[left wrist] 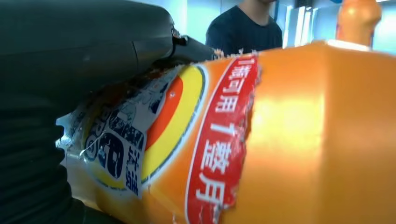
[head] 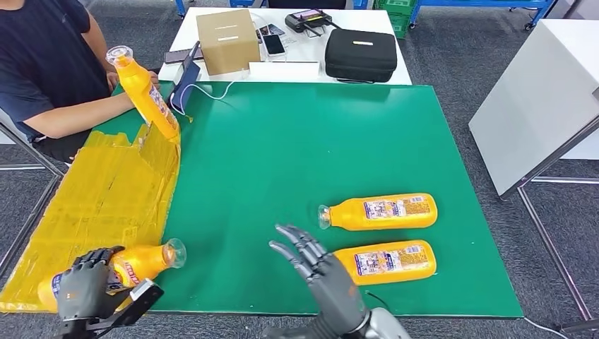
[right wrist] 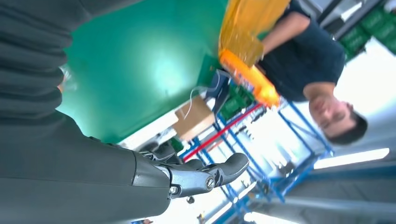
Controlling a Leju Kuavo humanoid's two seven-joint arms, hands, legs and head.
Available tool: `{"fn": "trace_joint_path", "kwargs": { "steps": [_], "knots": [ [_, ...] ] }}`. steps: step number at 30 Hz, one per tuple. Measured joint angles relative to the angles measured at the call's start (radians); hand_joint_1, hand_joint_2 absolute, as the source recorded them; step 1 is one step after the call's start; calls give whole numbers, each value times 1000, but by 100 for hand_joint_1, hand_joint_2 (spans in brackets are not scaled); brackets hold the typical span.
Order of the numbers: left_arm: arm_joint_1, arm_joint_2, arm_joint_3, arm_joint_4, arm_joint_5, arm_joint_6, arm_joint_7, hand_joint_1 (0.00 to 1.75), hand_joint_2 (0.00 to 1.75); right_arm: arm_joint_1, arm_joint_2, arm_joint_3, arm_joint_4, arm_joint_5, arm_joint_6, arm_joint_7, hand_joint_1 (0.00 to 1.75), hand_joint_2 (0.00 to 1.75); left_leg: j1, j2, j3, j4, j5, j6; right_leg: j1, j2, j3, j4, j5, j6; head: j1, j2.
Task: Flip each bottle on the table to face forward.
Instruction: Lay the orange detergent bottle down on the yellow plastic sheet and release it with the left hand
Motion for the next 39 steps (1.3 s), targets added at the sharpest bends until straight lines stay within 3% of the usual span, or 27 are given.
{"fn": "trace_joint_path", "kwargs": {
  "steps": [12, 16, 23, 27, 32, 39],
  "knots": [
    [-58, 41, -36, 132, -36, -34, 25, 173, 175, 24, -54, -82, -83, -32, 17, -13, 0, 175, 0, -4, 13, -1, -2, -3, 0, -1, 4, 0, -4, 0, 0, 0],
    [-61, 46, -43, 142, -36, -38, 25, 0, 175, 26, -59, -88, -90, -32, 17, -14, 0, 175, 0, -4, 15, -1, -2, -2, 0, -1, 6, 1, -3, 0, 0, 0],
    [-57, 67, -86, 150, -41, -46, 17, 0, 175, 40, -92, -151, -94, -8, 20, 1, 0, 175, 0, -4, 16, -1, -2, -2, 0, -1, 8, 1, -3, 0, 0, 0],
    [-55, 82, -124, 146, 2, -38, 1, 0, 175, 70, -168, -238, -95, 28, 74, 30, 0, 175, -2, -5, 16, -1, -1, -1, -2, -2, 8, 1, -3, 1, 0, 0],
    [-41, 92, -162, 123, 98, -7, -33, 0, 175, 149, -231, -365, -107, 36, 76, -13, 0, 175, -3, -5, 11, 0, 0, 0, -3, -3, 8, 1, -2, 3, -1, 0],
    [-7, 99, -179, 88, 169, 20, -71, 0, 175, 313, -347, -491, -175, 4, 103, 60, 0, 175, -3, -5, 5, 0, 0, 1, -3, -3, 6, 1, -2, 4, -1, 0]
  ]
}}
